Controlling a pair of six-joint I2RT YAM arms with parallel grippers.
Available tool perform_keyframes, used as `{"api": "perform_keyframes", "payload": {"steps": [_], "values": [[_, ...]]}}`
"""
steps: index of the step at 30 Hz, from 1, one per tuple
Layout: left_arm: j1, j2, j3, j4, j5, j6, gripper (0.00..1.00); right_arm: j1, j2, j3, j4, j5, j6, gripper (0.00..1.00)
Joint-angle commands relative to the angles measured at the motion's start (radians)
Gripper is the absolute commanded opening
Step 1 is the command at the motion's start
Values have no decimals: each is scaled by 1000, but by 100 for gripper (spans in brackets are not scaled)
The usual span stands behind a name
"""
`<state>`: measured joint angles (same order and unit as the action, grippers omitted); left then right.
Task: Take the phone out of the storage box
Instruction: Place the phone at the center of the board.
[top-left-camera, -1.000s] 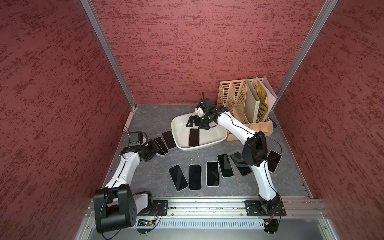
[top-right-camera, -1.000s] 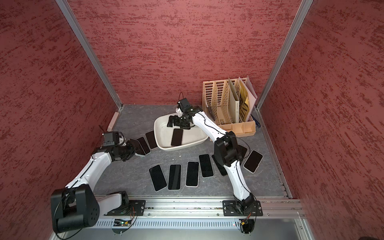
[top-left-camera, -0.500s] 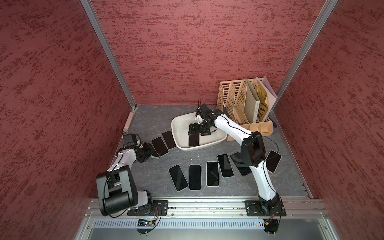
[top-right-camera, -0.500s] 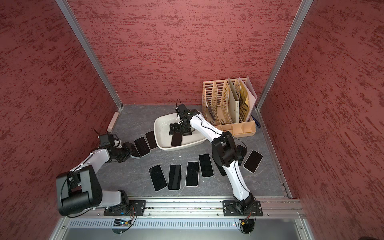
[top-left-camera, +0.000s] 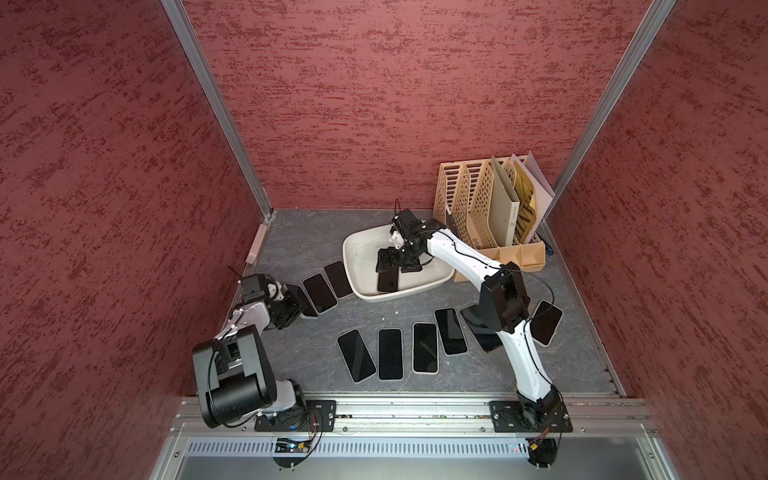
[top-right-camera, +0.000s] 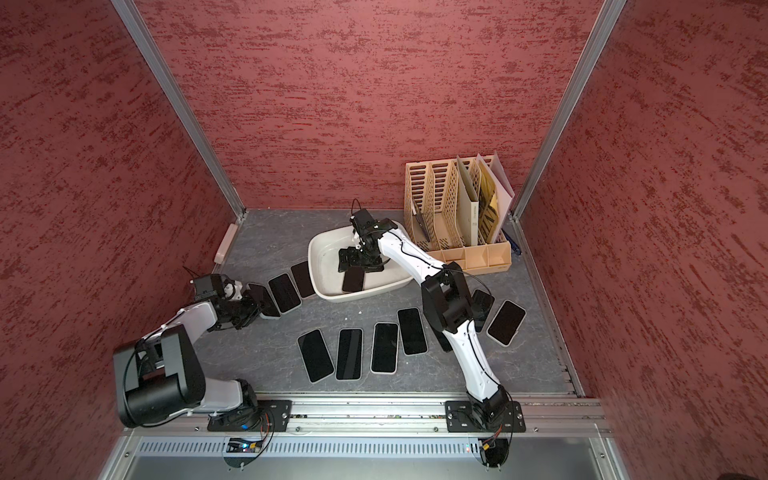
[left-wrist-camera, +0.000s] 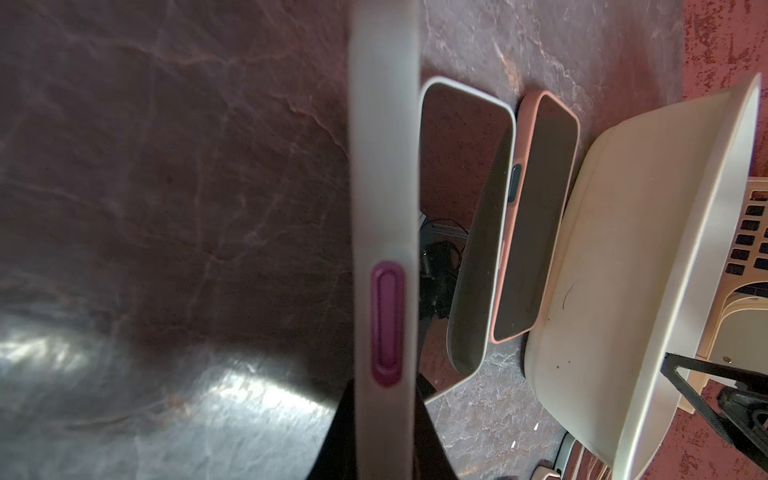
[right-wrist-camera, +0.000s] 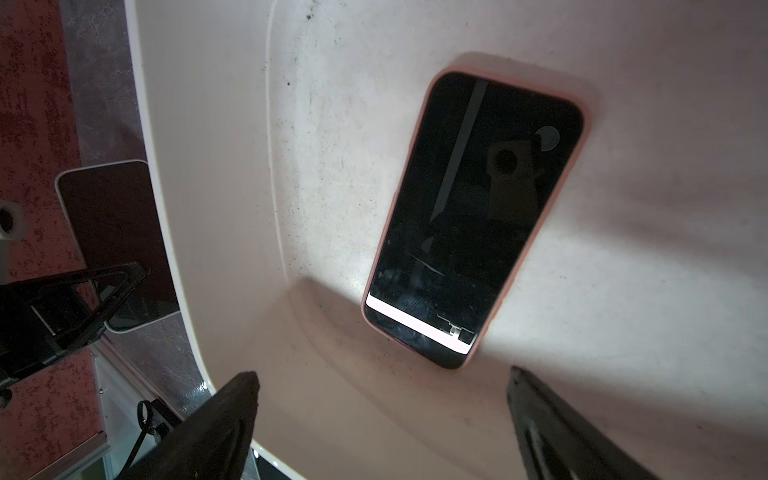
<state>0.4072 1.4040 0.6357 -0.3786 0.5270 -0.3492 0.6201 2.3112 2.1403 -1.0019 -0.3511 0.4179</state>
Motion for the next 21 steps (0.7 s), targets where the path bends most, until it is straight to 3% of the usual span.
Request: {"api": "perform_keyframes", "payload": {"steps": [1,7,11,16,17,18,21], "values": [[5,48,4,27,21,6,0,-2,15,31,-26,20,-11,98],[5,137,39,9,40,11,24,-2,16,32,-26,21,-6,98],[4,141,45,-9,31,10,49,-2,29,37,-29,25,-5,98],[5,129,57,-47,27,16,68,-1,98,135,-117,99,-4,98],[5,121,61,-61,21,18,77,1,120,168,-141,126,-8,98],[5,106,63,-74,12,18,100,2,144,205,-167,155,-10,99],[7,38,62,-103,-19,10,100,3,218,314,-233,233,0,99]]}}
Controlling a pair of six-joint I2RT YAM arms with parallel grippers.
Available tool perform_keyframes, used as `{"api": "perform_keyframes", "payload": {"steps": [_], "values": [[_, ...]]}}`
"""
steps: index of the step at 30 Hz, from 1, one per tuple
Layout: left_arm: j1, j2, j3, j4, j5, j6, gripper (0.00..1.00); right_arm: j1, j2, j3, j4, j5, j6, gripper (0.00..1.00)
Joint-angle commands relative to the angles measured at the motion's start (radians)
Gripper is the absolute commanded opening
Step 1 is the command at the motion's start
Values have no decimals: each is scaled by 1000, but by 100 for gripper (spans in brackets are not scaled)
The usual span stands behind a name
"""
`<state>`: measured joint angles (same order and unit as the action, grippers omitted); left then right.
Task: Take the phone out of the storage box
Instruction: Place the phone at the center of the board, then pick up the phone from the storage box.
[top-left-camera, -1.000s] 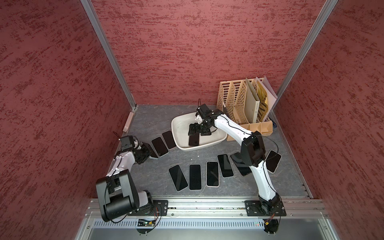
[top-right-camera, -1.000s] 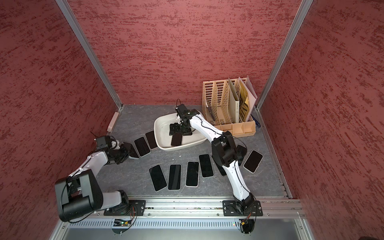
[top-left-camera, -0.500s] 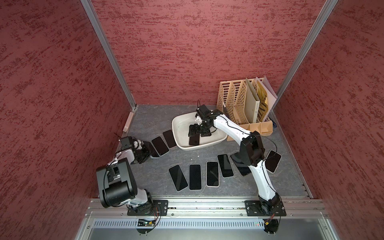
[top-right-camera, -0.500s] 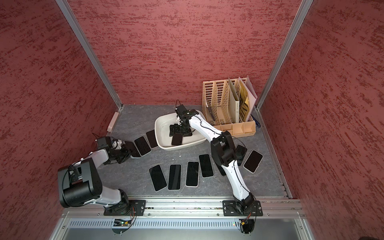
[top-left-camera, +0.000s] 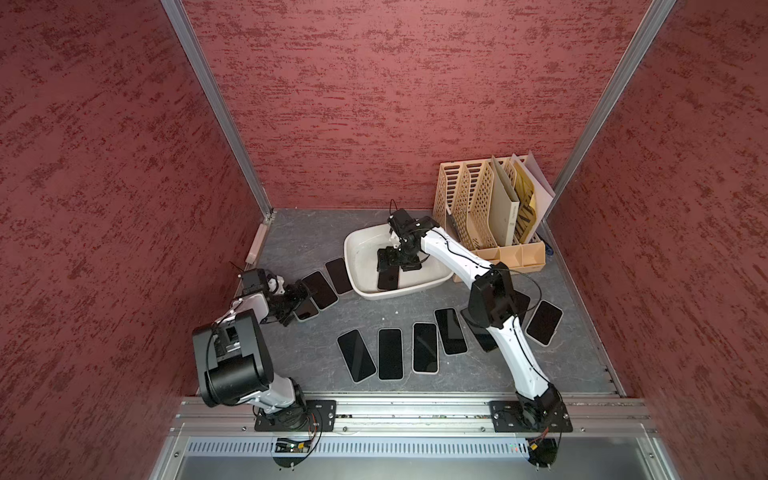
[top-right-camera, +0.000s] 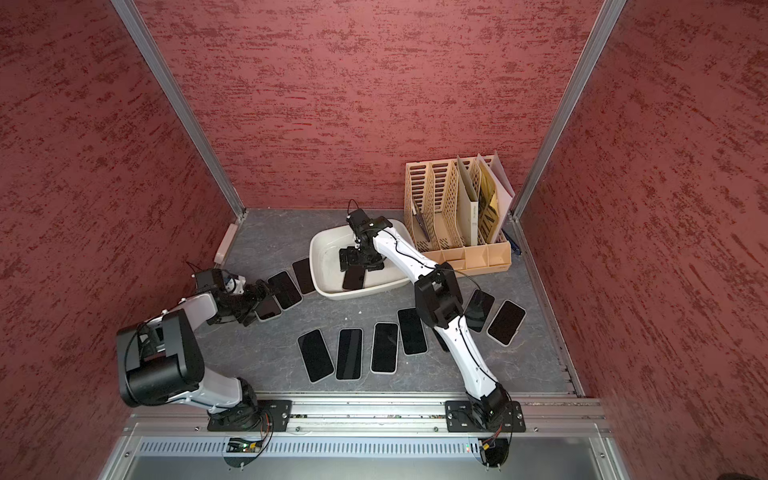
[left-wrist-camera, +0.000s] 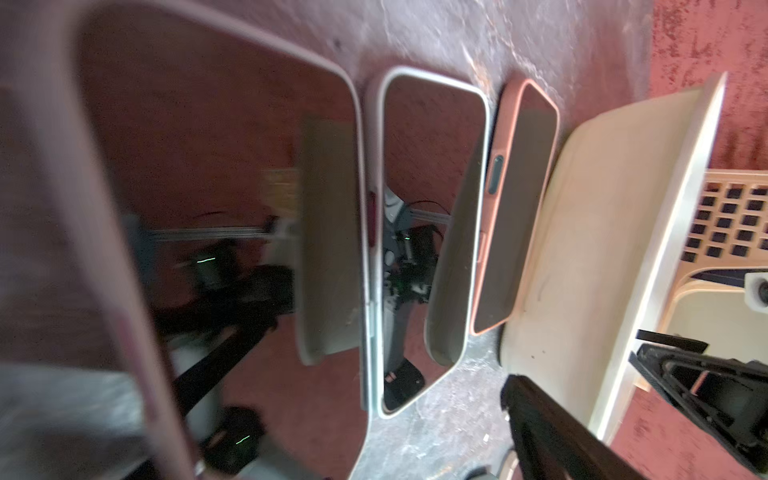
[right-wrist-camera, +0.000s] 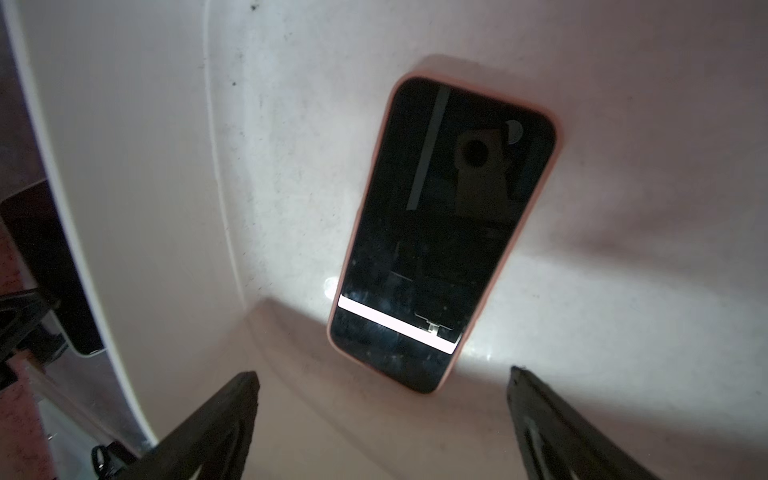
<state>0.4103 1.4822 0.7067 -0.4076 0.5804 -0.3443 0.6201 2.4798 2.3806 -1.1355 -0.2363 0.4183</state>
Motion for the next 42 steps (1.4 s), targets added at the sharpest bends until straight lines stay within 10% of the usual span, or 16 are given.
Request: {"api": "perform_keyframes", "payload": {"steps": [1,16,42], "values": [[4,-68,-11,-78,-82,-5,100,2,65,93,-104,137,8,98],[-200,-325,38,-126,-164,-116,100,47,139,122,86,212,26,98],[-544,-85,412,-179,-340,-112,100,71,298,187,-184,437,-154,98]]}}
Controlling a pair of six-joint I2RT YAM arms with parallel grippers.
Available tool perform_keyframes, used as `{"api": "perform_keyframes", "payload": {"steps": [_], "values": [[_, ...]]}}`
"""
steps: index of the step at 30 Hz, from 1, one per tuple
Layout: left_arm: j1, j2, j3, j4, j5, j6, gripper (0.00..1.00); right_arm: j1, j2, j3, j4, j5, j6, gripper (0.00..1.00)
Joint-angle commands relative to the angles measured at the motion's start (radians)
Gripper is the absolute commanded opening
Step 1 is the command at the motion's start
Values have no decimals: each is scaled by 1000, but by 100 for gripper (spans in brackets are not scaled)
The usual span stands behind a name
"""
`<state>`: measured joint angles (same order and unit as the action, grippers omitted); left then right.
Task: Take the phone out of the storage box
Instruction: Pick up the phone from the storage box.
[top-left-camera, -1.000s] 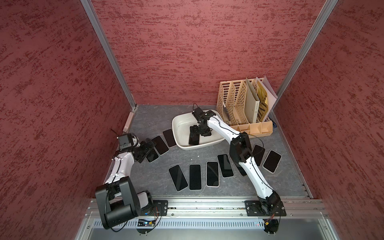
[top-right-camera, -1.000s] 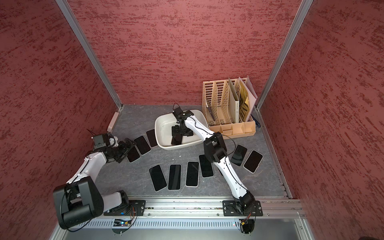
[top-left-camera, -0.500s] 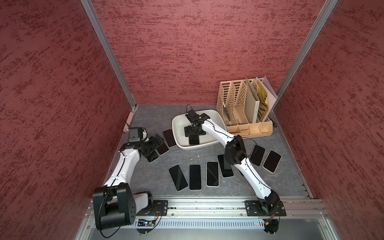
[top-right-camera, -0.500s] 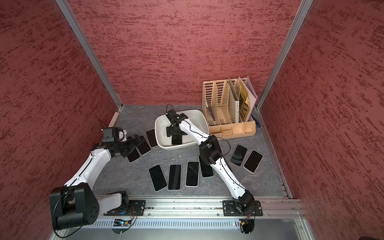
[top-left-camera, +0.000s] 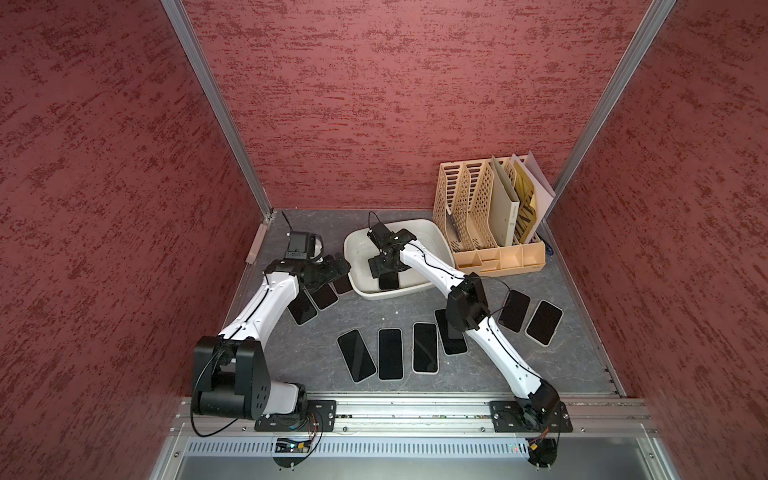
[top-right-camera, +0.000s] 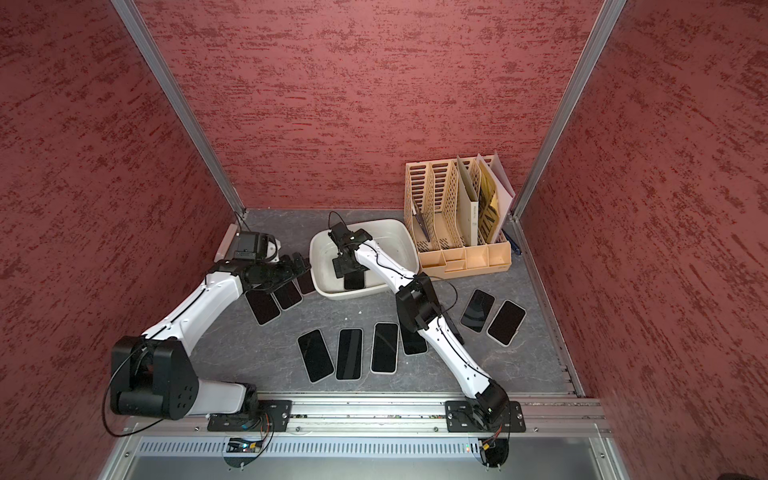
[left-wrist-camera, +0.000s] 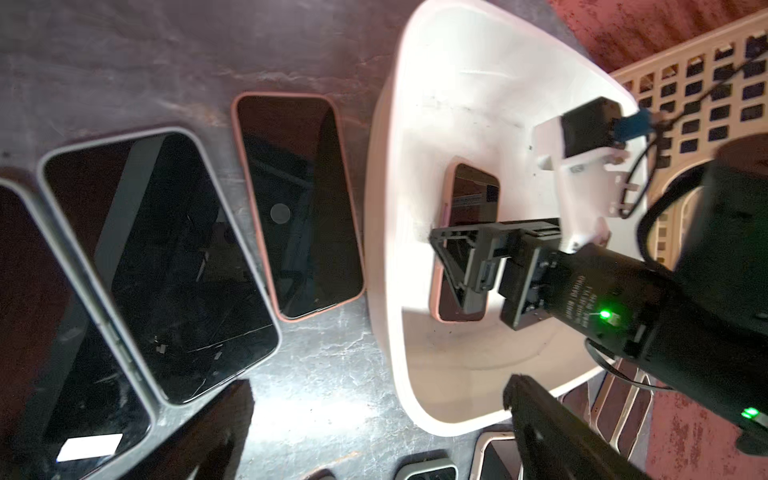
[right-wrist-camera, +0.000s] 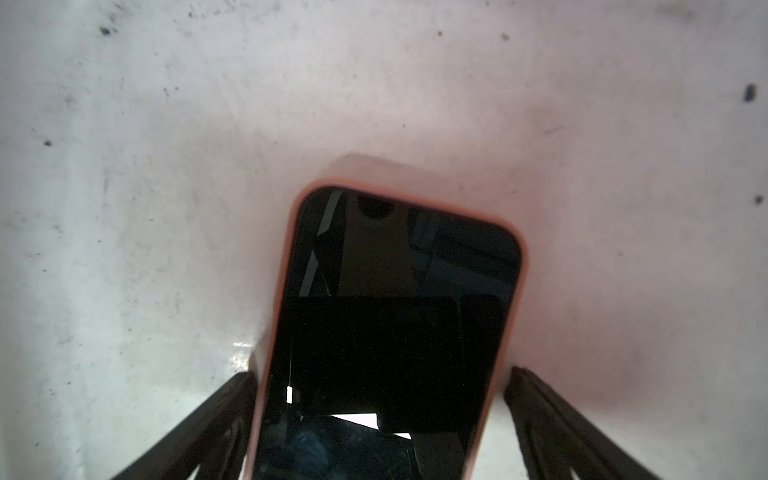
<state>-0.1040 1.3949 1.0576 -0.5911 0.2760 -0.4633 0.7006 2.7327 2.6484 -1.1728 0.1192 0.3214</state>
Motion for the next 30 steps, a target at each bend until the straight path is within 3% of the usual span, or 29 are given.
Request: {"api": "perform_keyframes", "payload": {"steps": [1,9,18,24,30], "values": [[-41,-2,67,2,-37,10,100,-15,25,-118,-141,81,-60,98],[-82,-103,-29,63,-21,-41,100,-91,-137,-401,-27,14,-83,98],[-86,-235,-64,-3,-42,-20,100,-108,-275,-471,149,-150,-175,98],[-83,-328,-114,-18,-53,-15,100,-109,-238,-382,125,-172,-308,98],[-80,-398,-127,-60,-70,-6,100,-109,-159,-303,123,-174,-342,99]]}}
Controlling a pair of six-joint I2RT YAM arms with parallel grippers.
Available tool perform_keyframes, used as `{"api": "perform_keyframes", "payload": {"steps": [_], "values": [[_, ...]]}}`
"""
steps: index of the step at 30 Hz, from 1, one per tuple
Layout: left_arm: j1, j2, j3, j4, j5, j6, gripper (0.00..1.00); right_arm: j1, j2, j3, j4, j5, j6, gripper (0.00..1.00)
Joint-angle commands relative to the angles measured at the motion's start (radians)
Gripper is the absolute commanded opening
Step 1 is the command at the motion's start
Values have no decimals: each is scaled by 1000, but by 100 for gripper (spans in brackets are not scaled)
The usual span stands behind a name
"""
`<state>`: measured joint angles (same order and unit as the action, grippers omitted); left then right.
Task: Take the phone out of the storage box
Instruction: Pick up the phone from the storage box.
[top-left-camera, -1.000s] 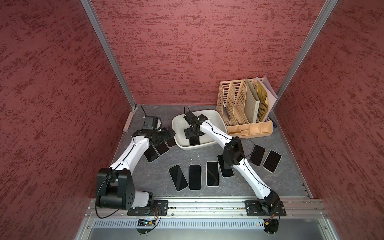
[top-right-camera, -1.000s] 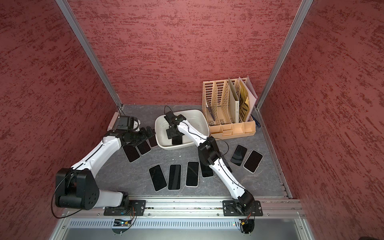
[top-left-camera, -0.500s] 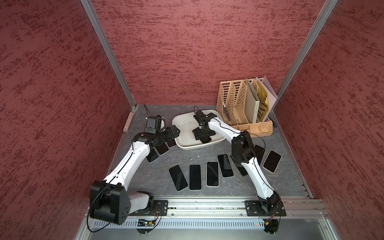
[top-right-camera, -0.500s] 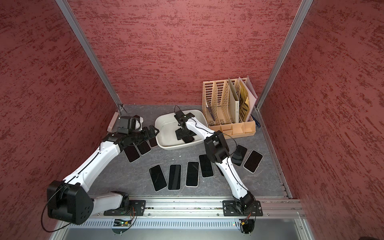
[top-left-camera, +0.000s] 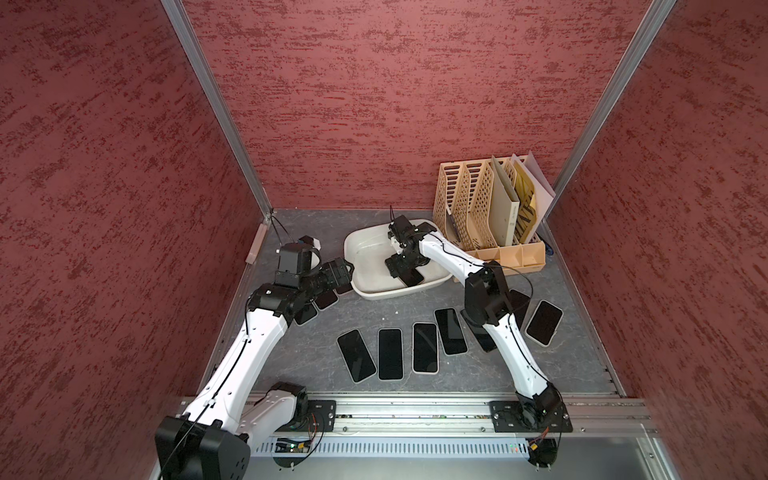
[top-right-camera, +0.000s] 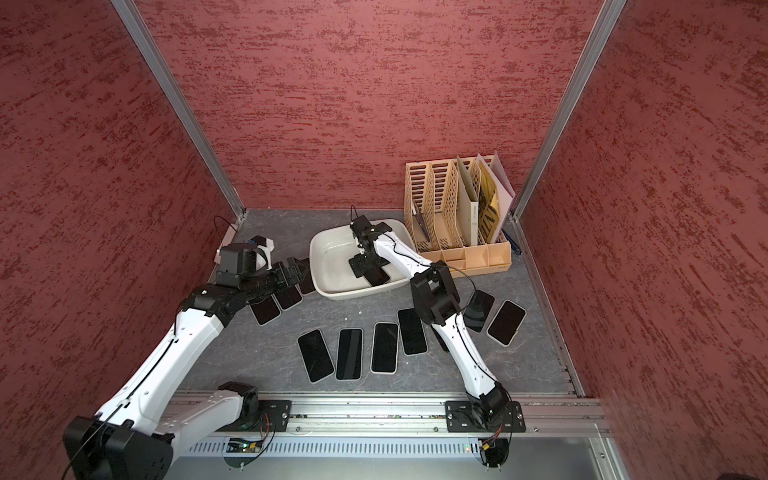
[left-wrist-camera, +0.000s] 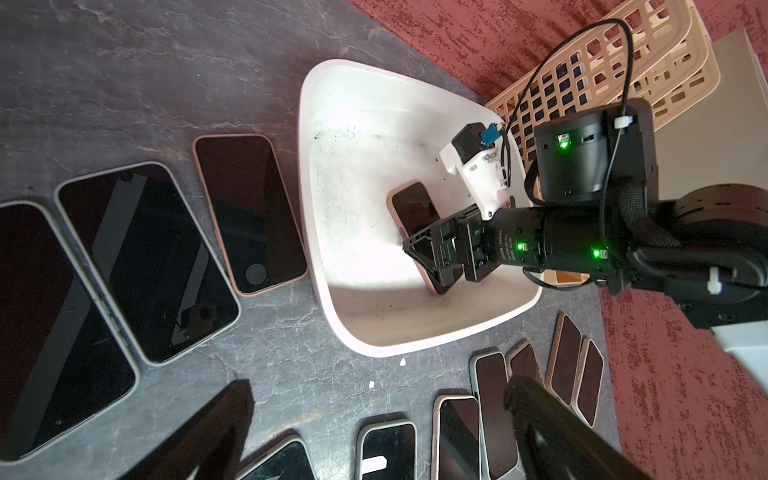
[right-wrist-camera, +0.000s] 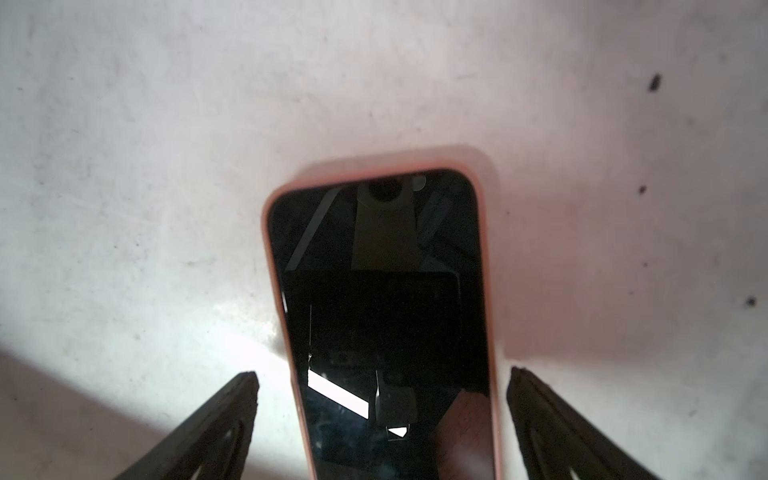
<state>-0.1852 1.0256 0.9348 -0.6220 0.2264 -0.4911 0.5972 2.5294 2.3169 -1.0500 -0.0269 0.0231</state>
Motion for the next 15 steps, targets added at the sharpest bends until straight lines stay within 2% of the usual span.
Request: {"api": "perform_keyframes", "payload": {"steps": [1,6,13,15], "values": [[2,-40,-4,-34,-23,25,100,-5,60,47,-4,-30,-47,98],[7,-74,-10,-57,-28,25,100,-5,151,181,-95,-27,-46,98],[9,-74,-28,-41,-9,-19,100,-12,173,182,-116,-47,-18,98],[8,-72,-30,-30,3,-32,100,-24,180,184,-129,-89,3,94]]}}
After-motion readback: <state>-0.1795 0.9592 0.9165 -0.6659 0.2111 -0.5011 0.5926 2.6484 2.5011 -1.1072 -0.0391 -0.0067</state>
